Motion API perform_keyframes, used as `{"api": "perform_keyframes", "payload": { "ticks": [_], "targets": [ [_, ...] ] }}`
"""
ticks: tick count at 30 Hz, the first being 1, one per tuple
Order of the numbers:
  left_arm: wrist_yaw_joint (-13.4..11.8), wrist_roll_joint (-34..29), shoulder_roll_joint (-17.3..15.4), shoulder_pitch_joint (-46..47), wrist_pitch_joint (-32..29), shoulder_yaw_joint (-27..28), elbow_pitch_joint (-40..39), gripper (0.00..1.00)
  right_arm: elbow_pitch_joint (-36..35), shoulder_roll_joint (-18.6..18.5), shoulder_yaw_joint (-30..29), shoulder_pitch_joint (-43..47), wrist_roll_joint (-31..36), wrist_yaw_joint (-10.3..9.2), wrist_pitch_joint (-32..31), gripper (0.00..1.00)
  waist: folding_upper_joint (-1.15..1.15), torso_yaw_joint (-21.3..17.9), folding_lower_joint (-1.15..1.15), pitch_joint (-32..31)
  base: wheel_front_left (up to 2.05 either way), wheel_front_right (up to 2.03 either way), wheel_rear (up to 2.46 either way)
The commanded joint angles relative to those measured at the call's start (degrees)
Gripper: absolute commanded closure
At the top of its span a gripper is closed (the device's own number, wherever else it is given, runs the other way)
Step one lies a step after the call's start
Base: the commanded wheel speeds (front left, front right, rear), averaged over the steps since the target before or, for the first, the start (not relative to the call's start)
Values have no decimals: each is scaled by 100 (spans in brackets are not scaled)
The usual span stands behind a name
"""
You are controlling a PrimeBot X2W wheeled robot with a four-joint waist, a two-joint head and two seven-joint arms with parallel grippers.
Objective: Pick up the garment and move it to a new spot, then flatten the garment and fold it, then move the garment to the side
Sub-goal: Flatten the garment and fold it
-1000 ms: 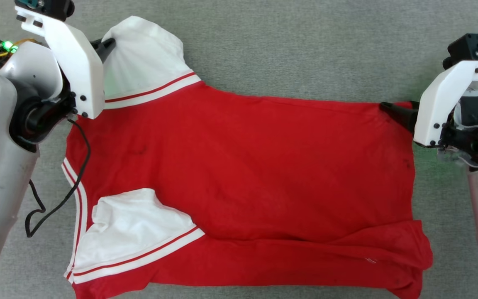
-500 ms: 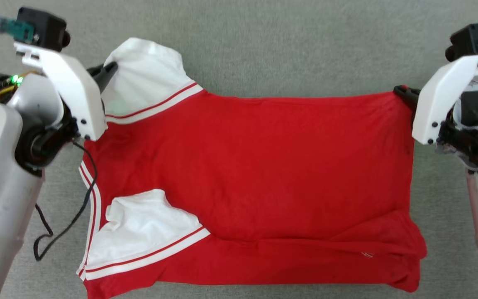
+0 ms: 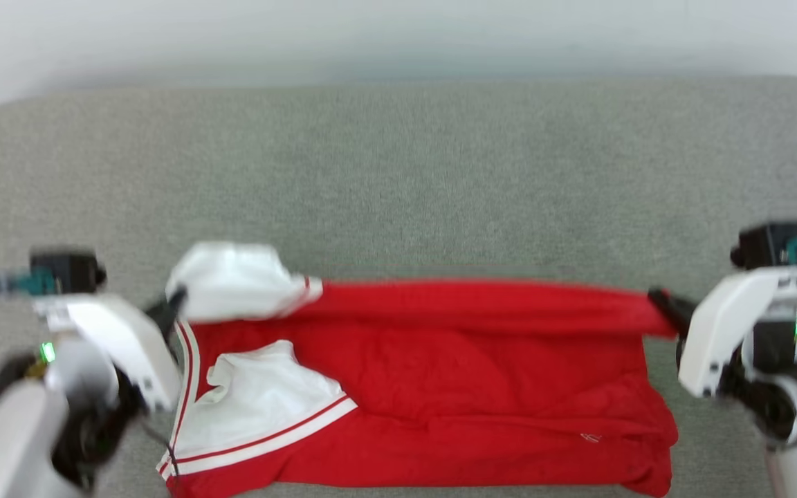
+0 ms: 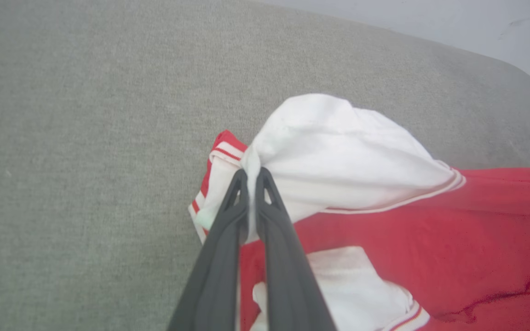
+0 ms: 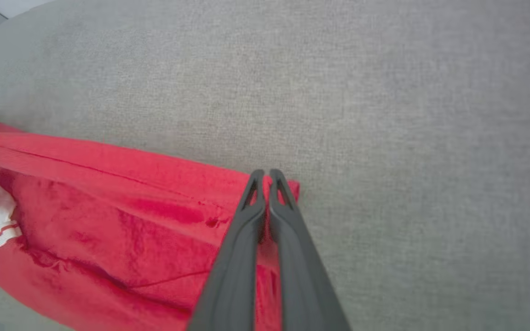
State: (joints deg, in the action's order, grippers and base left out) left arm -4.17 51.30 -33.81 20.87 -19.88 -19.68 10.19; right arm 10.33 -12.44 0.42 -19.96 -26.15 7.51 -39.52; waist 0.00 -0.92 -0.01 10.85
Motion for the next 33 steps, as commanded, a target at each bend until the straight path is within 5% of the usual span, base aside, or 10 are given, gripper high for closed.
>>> {"api": "perform_keyframes", "payload": {
  "ticks": [1,8,9,10,11,24,33],
  "targets": [
    [-116,103,69,-384,99,62,-62,100,-18,35,-64,297,-12,-4,68,100,0,5,1,-204,0,0,0],
    [-337,528,369,-1600,182,60,72,100,77,272,-171,1290,-99,-4,347,100,0,-20,1,-381,0,0,0],
    [-362,626,455,-1705,203,93,144,100,121,303,-147,1399,-118,-4,397,82,0,-38,1,-406,0,0,0],
    [-350,678,523,-1802,185,64,210,69,178,319,-125,1506,-120,-4,438,21,0,-54,1,-423,0,0,0],
    [-332,697,567,-1852,224,51,281,0,231,359,-114,1592,-155,-4,498,0,0,-73,1,-437,0,0,0],
    [-342,-24,902,-1809,1566,-75,177,0,-233,333,-179,2024,-134,-3,1527,0,0,-225,1,-941,0,0,0],
    [-762,-1208,777,-1579,2734,-200,-662,0,-499,-11,-748,1819,-69,-3,268,0,0,-83,1,-1105,0,0,0]
  ]
}}
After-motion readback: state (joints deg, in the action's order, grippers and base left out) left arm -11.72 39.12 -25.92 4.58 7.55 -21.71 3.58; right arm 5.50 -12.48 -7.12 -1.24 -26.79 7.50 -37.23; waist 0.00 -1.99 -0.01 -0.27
